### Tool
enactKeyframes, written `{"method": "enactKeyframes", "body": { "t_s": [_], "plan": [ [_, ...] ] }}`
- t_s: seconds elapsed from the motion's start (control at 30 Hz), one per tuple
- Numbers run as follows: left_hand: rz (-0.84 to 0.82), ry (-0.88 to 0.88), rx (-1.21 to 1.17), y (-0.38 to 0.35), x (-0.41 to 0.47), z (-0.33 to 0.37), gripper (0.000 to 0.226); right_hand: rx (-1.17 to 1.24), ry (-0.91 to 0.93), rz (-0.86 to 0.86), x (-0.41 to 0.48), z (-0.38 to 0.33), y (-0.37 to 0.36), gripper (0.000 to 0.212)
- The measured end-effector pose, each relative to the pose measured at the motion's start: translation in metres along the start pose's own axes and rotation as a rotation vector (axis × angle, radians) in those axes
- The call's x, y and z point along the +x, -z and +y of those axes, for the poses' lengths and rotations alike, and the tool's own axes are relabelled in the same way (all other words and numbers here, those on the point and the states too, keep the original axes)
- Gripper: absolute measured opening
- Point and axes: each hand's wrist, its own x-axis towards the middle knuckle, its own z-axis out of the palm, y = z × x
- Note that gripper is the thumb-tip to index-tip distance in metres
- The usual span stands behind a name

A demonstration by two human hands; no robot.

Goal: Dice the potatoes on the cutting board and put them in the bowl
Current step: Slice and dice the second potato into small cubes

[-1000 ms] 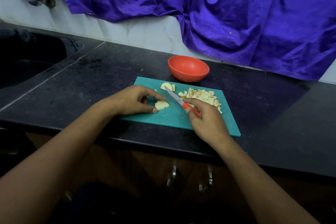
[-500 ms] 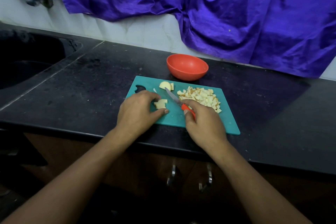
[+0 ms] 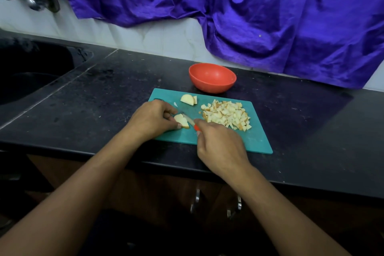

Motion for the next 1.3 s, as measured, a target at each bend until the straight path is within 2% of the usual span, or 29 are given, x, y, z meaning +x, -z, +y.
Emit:
{"method": "enactKeyframes", "body": {
  "t_s": [0.2,0.43,0.67,0.87,1.03,1.23,1.3],
  "plan": [
    [0.016,0.024,0.011,-0.004,-0.001,0.002,0.037,0.029,-0.005,-0.019,0.001,0.0,0.004,0.029],
    [-0.001,0.022,0.02,-0.002,-0.004,0.003,0.025,-0.01,0.089,-0.049,0.007,-0.002,0.005,0.036],
    [0.011,0.05,0.028,-0.004,-0.005,0.006,0.032,0.172,-0.087,-0.08,0.009,0.001,0.017,0.034],
    [0.042,0.037,0.04,-0.006,-0.007,0.004,0.022,0.059,-0.049,-0.217,0.018,-0.019,0.039,0.039],
    [0.062,0.022,0.057,-0.006,-0.01,0.006,0.025,-0.033,-0.023,-0.293,0.034,-0.029,0.048,0.036],
    [0.101,0.02,0.076,-0.008,-0.011,0.006,0.024,-0.111,0.08,-0.19,0.005,-0.02,0.016,0.063],
    [0.094,0.019,0.074,-0.007,-0.012,0.005,0.023,-0.128,0.118,-0.157,-0.001,-0.013,0.009,0.066]
  ]
}}
